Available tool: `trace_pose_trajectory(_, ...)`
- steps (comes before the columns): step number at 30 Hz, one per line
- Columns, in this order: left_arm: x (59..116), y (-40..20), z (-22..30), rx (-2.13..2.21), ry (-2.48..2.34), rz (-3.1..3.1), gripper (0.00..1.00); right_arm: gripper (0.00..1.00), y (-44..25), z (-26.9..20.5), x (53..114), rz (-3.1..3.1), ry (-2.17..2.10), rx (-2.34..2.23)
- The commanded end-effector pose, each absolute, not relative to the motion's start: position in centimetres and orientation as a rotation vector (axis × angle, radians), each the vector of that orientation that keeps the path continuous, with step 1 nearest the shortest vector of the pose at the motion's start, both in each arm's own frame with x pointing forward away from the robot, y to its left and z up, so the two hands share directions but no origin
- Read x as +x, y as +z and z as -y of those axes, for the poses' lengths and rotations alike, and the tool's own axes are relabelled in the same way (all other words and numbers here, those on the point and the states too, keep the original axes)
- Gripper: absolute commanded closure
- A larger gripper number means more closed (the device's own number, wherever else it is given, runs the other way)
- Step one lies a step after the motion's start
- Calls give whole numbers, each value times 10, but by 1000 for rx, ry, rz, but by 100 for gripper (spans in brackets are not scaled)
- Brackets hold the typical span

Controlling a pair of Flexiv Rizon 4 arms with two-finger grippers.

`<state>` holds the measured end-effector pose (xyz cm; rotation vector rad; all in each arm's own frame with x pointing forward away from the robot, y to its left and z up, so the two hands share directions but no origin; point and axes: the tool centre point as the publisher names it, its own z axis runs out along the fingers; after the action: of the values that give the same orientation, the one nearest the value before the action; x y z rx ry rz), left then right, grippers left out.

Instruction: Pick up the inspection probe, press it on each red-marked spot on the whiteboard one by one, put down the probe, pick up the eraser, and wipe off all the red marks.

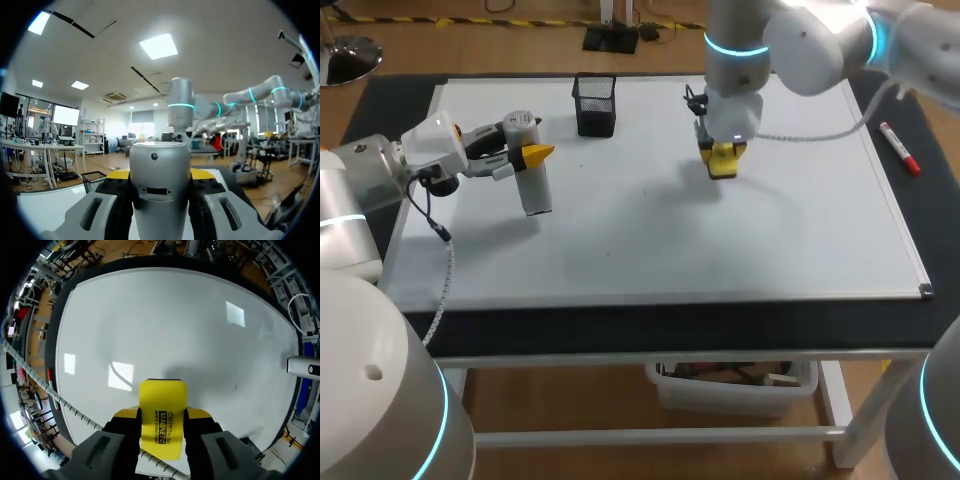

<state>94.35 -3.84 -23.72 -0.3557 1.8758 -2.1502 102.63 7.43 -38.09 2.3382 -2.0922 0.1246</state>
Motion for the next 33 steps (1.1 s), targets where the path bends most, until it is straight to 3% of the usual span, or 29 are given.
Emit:
trace_pose_trajectory(1, 944, -237, 38, -355, -2153, -1875, 100, 100, -387, -91, 1083, 2056, 101, 2298)
trace_pose_trajectory(13, 944, -237, 38, -355, -2153, -1875, 100, 100, -396, -103, 1142, 2085, 12, 2279)
trace_pose_trajectory(33, 944, -237, 38, -355, -2153, -1875, 100, 100, -413, -99, 1169, 2077, 23, 2216)
